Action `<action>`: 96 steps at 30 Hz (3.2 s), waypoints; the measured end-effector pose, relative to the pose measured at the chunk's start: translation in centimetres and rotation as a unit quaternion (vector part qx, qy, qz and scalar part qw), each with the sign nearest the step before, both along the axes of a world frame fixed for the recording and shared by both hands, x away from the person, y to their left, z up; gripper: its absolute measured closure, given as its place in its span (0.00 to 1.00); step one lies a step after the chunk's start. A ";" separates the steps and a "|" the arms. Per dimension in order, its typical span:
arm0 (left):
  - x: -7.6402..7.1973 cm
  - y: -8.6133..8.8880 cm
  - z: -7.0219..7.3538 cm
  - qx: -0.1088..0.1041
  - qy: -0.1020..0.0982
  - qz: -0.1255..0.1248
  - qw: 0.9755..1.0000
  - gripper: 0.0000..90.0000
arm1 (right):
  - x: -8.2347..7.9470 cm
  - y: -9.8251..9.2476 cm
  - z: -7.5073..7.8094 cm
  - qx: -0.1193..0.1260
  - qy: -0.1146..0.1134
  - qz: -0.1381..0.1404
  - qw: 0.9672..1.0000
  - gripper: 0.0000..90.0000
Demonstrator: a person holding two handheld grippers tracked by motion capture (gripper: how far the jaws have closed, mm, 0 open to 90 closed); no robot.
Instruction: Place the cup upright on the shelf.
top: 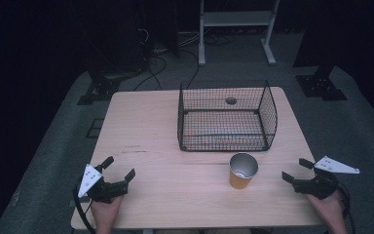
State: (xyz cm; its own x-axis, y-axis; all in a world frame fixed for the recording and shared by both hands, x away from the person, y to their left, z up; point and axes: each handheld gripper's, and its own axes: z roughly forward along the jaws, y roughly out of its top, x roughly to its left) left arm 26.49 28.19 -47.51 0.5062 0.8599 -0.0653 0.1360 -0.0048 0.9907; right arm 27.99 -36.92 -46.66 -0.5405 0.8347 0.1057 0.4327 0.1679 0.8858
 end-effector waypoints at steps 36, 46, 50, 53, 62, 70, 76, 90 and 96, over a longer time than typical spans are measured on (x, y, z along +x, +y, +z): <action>-0.1 -0.1 0.0 0.003 0.000 -0.003 1.000 0.03 | -2.8 4.9 2.2 0.006 -0.002 0.106 0.994 0.01; -0.1 -0.1 0.0 0.004 -0.002 -0.002 1.000 0.03 | -3.3 6.7 2.4 0.004 -0.008 0.131 0.991 0.01; -0.1 -0.1 0.0 0.005 -0.002 -0.002 1.000 0.03 | -3.3 7.3 2.2 -0.003 -0.006 0.137 0.990 0.01; -0.1 -0.1 0.0 0.005 -0.002 -0.002 1.000 0.03 | -3.2 7.9 2.2 -0.004 -0.005 0.145 0.989 0.01; -0.1 -0.1 0.0 0.005 -0.002 -0.003 1.000 0.03 | -2.7 9.4 2.2 -0.012 -0.004 0.156 0.988 0.01; -0.1 -0.1 0.0 0.006 -0.002 -0.004 1.000 0.03 | -2.2 10.4 2.3 -0.006 -0.009 0.160 0.987 0.01; -0.1 -0.1 0.0 0.006 -0.002 -0.004 1.000 0.03 | -1.4 11.4 2.3 -0.019 -0.011 0.152 0.988 0.00; -0.1 -0.1 0.0 0.005 -0.003 -0.004 1.000 0.03 | 0.4 13.7 2.6 -0.028 -0.020 0.149 0.988 0.00; -0.1 0.0 0.0 0.004 -0.003 -0.004 1.000 0.03 | 1.0 14.0 2.8 -0.021 -0.017 0.154 0.988 0.11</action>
State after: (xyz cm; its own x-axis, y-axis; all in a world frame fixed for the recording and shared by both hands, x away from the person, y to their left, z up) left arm 26.36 28.15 -47.51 0.5132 0.8565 -0.0551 0.1298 -0.0140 0.9914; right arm 29.01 -22.93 -43.87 -0.7715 0.6340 0.0522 0.3258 0.3233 0.8884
